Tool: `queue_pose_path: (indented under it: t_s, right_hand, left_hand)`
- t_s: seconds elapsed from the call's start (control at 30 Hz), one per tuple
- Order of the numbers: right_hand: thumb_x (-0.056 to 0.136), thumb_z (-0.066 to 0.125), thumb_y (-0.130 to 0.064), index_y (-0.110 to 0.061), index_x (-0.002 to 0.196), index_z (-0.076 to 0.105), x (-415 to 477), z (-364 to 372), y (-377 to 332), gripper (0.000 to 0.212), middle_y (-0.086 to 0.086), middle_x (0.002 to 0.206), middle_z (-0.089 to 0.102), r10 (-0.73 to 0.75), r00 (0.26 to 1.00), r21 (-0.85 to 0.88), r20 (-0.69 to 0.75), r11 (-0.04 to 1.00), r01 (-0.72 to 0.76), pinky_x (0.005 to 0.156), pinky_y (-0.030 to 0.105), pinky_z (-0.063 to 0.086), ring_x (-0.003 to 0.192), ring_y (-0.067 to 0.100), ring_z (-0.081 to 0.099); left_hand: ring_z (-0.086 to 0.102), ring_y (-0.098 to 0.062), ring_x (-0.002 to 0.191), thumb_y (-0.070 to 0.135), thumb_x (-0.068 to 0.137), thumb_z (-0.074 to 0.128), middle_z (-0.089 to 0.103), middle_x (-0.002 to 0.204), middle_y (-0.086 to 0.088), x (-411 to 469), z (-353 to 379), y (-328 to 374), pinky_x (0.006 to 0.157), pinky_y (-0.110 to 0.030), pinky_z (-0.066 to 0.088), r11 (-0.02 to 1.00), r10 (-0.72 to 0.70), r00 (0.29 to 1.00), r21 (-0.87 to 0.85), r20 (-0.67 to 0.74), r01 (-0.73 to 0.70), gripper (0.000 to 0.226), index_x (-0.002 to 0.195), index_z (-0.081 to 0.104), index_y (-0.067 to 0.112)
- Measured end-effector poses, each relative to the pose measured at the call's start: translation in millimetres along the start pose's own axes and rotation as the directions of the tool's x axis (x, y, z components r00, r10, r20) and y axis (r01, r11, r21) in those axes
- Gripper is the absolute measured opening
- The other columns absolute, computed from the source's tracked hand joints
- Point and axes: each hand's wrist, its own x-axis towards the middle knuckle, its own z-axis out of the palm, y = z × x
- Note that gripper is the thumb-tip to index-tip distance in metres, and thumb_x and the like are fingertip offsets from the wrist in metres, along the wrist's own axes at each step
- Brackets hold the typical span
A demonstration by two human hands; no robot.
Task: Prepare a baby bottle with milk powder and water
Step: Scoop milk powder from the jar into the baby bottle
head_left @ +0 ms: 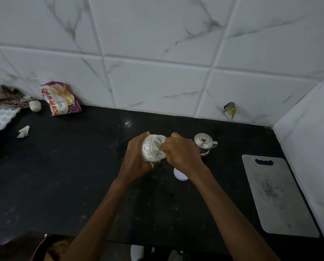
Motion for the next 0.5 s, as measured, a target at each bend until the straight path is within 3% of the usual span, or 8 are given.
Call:
queue_pose_path:
  t_s: [0.1, 0.2, 0.27, 0.37, 0.43, 0.5]
  right_hand:
    - [0.095, 0.067, -0.018, -0.026, 0.116, 0.078, 0.3, 1.2, 1.6, 0.026, 0.000, 0.104, 0.073, 0.063, 0.995, 0.108, 0.072, 0.992, -0.070, 0.066, 0.035, 0.046, 0.100, 0.020, 0.061]
    - [0.092, 0.067, -0.022, -0.031, 0.106, 0.081, 0.4, 6.2, 2.5, 0.022, -0.007, 0.105, 0.078, 0.179, 0.978, 0.287, 0.107, 0.936, -0.203, 0.080, 0.038, 0.055, 0.103, 0.016, 0.065]
    - [0.089, 0.071, -0.020, -0.029, 0.102, 0.082, 0.6, 7.4, 3.7, 0.019, -0.009, 0.104, 0.079, 0.270, 0.956, 0.419, 0.117, 0.859, -0.294, 0.087, 0.038, 0.058, 0.101, 0.011, 0.071]
    - [0.086, 0.076, -0.017, -0.025, 0.098, 0.083, 1.6, 4.3, 7.9, 0.016, -0.008, 0.095, 0.081, 0.406, 0.909, 0.567, 0.096, 0.728, -0.385, 0.085, 0.034, 0.060, 0.088, 0.004, 0.074]
    - [0.086, 0.078, -0.015, -0.022, 0.096, 0.083, 1.9, 1.0, 11.9, 0.014, -0.006, 0.087, 0.080, 0.500, 0.859, 0.670, 0.109, 0.602, -0.435, 0.085, 0.033, 0.060, 0.082, 0.004, 0.074]
    - [0.086, 0.078, -0.014, -0.022, 0.093, 0.083, 1.1, -2.1, 15.5, 0.012, -0.005, 0.084, 0.080, 0.573, 0.803, 0.753, 0.165, 0.452, -0.478, 0.086, 0.034, 0.061, 0.082, 0.008, 0.074]
  left_hand:
    - [0.045, -0.022, 0.140, 0.041, 0.068, 0.091, 0.050, 0.151, -0.012, -1.5, -0.7, 1.9, 0.116, -0.025, 0.035, 1.000, 0.014, 1.000, -0.009, -0.021, -0.014, 0.101, 0.148, 0.045, 0.000]
    - [0.041, -0.014, 0.139, 0.041, 0.066, 0.092, 0.049, 0.151, -0.012, -1.7, -1.8, 2.1, 0.117, -0.019, 0.032, 1.000, 0.009, 1.000, -0.020, -0.029, -0.009, 0.103, 0.148, 0.045, -0.001]
    - [0.043, -0.016, 0.140, 0.049, 0.066, 0.088, 0.050, 0.151, -0.009, -1.7, -1.6, 1.3, 0.117, -0.019, 0.032, 1.000, -0.005, 1.000, -0.026, -0.024, 0.005, 0.104, 0.148, 0.046, 0.000]
    - [0.049, -0.021, 0.138, 0.053, 0.065, 0.088, 0.056, 0.146, -0.010, 0.0, -1.1, -3.3, 0.119, -0.025, 0.033, 0.999, -0.035, 0.999, -0.013, -0.019, 0.035, 0.101, 0.145, 0.051, 0.003]
    - [0.055, -0.021, 0.135, 0.053, 0.066, 0.090, 0.060, 0.141, -0.008, 4.0, -1.9, -7.0, 0.119, -0.036, 0.038, 0.999, -0.032, 0.999, 0.000, -0.009, 0.032, 0.092, 0.140, 0.058, 0.008]
    - [0.064, -0.020, 0.123, 0.047, 0.067, 0.093, 0.067, 0.130, -0.003, 8.9, -5.5, -6.8, 0.107, -0.048, 0.049, 0.999, -0.018, 1.000, -0.027, -0.002, 0.018, 0.079, 0.132, 0.064, 0.013]
